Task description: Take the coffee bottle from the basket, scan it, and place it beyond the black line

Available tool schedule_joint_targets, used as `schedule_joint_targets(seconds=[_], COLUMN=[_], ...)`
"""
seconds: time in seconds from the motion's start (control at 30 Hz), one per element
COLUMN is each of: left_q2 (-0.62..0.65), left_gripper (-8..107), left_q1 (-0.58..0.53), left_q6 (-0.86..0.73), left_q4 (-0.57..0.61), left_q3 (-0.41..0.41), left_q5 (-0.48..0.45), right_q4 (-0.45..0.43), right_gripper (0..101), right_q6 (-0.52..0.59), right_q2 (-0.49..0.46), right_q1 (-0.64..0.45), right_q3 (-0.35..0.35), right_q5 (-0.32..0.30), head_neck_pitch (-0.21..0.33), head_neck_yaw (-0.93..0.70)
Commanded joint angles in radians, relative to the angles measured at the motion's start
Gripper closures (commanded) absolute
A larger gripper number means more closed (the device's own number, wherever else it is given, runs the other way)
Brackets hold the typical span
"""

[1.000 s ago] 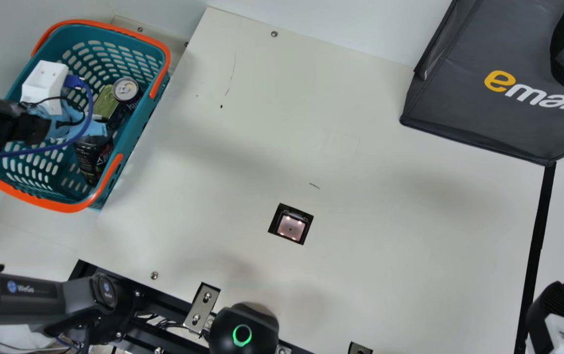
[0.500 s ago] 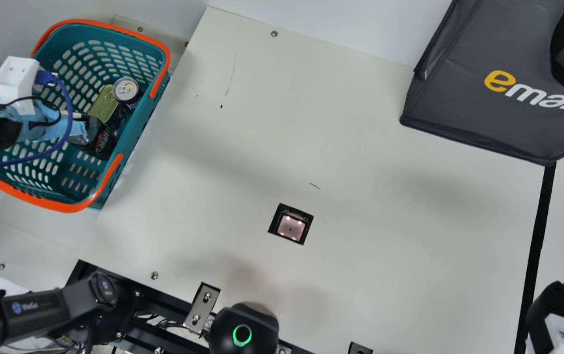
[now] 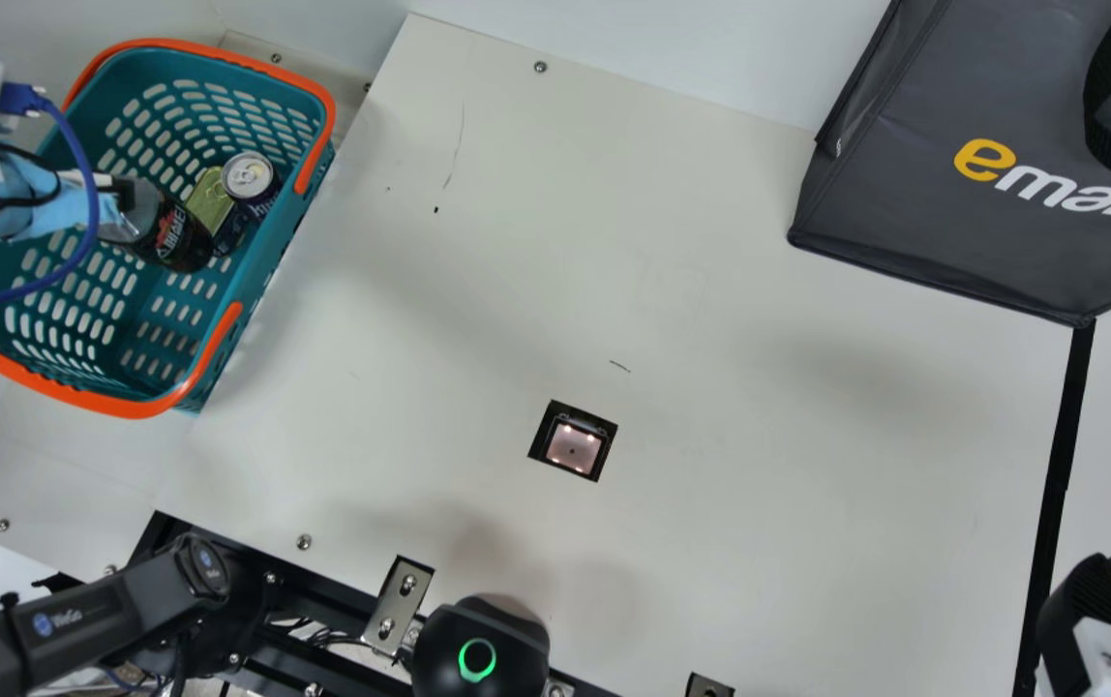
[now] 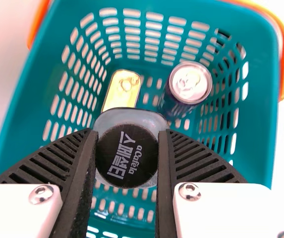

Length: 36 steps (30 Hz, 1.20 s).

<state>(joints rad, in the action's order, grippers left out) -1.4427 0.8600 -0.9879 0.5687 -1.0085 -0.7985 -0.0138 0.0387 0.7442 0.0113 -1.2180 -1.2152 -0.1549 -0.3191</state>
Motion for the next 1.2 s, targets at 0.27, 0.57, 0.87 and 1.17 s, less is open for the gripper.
schedule_joint_targets(seconds=[0.27,0.57,0.87,1.17], left_q2=[0.006,0.026,0.092,0.162], left_gripper=[89,89,89,89], left_q1=[-0.004,-0.048,-0.168,-0.363], left_q6=[0.003,0.046,0.15,0.319], left_q4=[0.015,0.002,-0.046,-0.126], left_q3=[-0.141,-0.234,-0.252,-0.262], left_q5=[-0.092,-0.143,-0.155,-0.141], right_q4=[0.0,0.0,0.0,0.0], right_gripper=[10,10,10,10], right_q6=[0.0,0.0,0.0,0.0], right_q2=[0.0,0.0,0.0,0.0], right_q1=[0.0,0.0,0.0,0.0], right_q3=[0.0,0.0,0.0,0.0], right_q5=[-0.001,-0.001,-0.001,-0.001], head_neck_pitch=[0.017,0.017,0.017,0.017], head_neck_yaw=[-0.002,-0.002,-0.002,-0.002])
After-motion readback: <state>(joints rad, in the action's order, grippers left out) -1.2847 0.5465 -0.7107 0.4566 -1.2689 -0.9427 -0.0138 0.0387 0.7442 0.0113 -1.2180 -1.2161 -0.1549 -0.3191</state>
